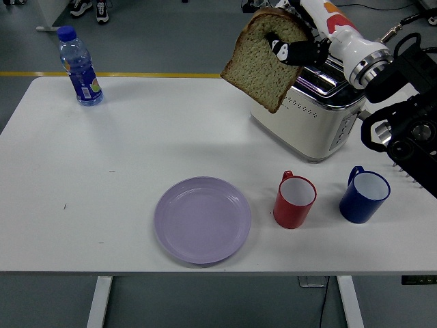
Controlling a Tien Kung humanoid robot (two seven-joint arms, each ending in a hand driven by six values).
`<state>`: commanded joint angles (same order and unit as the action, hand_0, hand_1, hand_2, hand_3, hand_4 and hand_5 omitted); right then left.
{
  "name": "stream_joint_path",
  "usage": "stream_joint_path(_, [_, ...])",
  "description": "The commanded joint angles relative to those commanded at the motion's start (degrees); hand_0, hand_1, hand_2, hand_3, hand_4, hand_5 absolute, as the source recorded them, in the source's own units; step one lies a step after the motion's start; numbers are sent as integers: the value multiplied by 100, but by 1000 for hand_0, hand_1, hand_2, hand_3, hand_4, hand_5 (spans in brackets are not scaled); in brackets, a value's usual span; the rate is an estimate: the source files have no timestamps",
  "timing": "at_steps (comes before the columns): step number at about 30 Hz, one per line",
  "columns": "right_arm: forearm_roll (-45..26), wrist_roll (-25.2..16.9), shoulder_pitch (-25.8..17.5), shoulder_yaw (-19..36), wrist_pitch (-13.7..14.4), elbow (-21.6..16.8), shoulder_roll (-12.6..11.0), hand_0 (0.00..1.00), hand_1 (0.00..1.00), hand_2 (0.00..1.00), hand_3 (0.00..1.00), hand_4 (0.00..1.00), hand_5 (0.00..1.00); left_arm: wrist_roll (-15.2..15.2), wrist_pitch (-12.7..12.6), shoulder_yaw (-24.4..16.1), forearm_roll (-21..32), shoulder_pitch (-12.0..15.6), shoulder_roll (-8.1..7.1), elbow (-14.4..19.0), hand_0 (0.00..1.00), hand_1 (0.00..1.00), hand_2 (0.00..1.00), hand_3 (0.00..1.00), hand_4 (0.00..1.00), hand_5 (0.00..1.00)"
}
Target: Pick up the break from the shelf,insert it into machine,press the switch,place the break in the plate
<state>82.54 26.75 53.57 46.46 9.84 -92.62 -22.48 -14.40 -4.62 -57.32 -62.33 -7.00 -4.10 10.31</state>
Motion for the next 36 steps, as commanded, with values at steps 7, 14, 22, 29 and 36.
stream_joint_path(7, [-774, 19, -218, -362, -150, -293, 81, 187, 215, 319, 443, 501, 2, 4, -1, 3, -2, -2, 15, 0, 685, 694, 678, 559, 284, 829])
stream_joint_path(14, [-1149, 31, -350, -764, -218, -398, 143, 176, 211, 315, 442, 492, 2, 12, -1, 12, 16, -6, 17, 0, 685, 694, 679, 559, 283, 830])
stream_joint_path(22, [-1370, 35, -520, -1255, -226, -190, 475, 156, 197, 310, 431, 490, 2, 16, 6, 25, 26, 8, 18, 0, 685, 693, 678, 558, 282, 830])
stream_joint_path(29, [-1506, 29, -626, -1524, -227, -38, 656, 148, 193, 305, 428, 496, 2, 16, 9, 13, 4, 8, 17, 0, 685, 692, 677, 560, 281, 829])
stream_joint_path(36, [-1584, 26, -665, -1685, -202, 392, 945, 135, 185, 302, 424, 493, 2, 16, 15, 11, -25, 3, 11, 0, 685, 692, 677, 559, 282, 830])
